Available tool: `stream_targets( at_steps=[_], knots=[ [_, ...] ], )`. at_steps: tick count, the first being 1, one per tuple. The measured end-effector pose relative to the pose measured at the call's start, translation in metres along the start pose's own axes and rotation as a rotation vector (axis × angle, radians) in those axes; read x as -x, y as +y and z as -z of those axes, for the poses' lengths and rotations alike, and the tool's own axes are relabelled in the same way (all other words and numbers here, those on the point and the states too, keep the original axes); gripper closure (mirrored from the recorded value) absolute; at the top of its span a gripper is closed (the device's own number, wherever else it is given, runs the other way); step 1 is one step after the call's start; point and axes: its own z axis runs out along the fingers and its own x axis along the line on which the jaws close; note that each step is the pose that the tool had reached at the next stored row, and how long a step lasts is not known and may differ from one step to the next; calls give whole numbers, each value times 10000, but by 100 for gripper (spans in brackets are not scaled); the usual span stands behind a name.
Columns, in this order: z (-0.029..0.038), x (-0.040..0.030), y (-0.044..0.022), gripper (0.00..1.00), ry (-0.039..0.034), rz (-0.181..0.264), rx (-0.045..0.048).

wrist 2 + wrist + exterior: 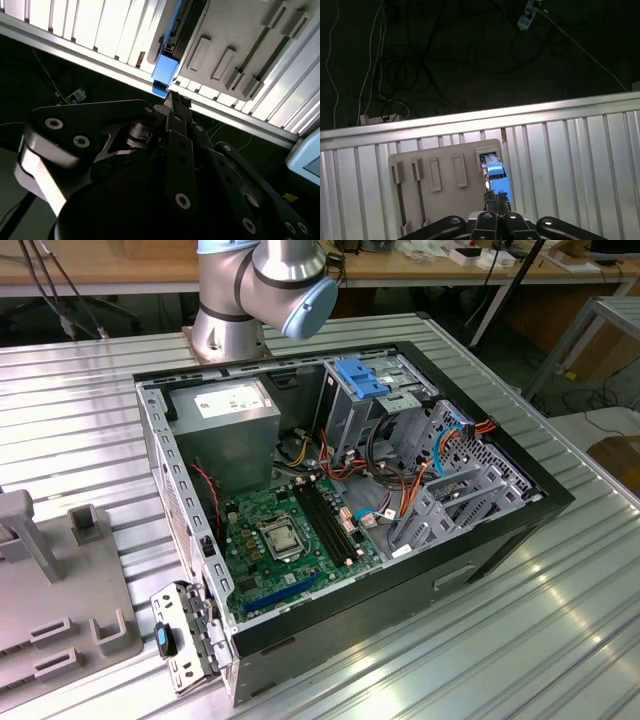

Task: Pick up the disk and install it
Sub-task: 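Pick up the disk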

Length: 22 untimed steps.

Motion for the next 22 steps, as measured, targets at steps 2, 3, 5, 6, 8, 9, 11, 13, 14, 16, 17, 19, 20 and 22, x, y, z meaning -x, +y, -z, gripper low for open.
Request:
stream_targets(
  at_steps=[2,3,5,6,8,9,11,13,14,16,17,19,20,22],
  knots=[
    [-1,18,3,89,89,5,-325],
    [-4,26,4,89,109,16,-422],
    [-13,30,3,83,110,147,-451],
    [-16,30,4,76,109,296,-449],
    [-27,30,4,71,104,663,-446],
    [-35,30,4,64,102,909,-443],
    [-51,29,4,52,97,1275,-439],
    [-106,30,3,46,93,1582,-437],
    [-141,30,3,34,92,1602,-435],
    [-176,29,2,34,89,1632,-435],
    [-189,30,3,34,69,1642,-433],
    [-210,29,3,34,16,1656,-431],
    [-229,29,3,34,0,1660,-430],
    [-265,28,2,34,-18,1672,-430]
  ],
)
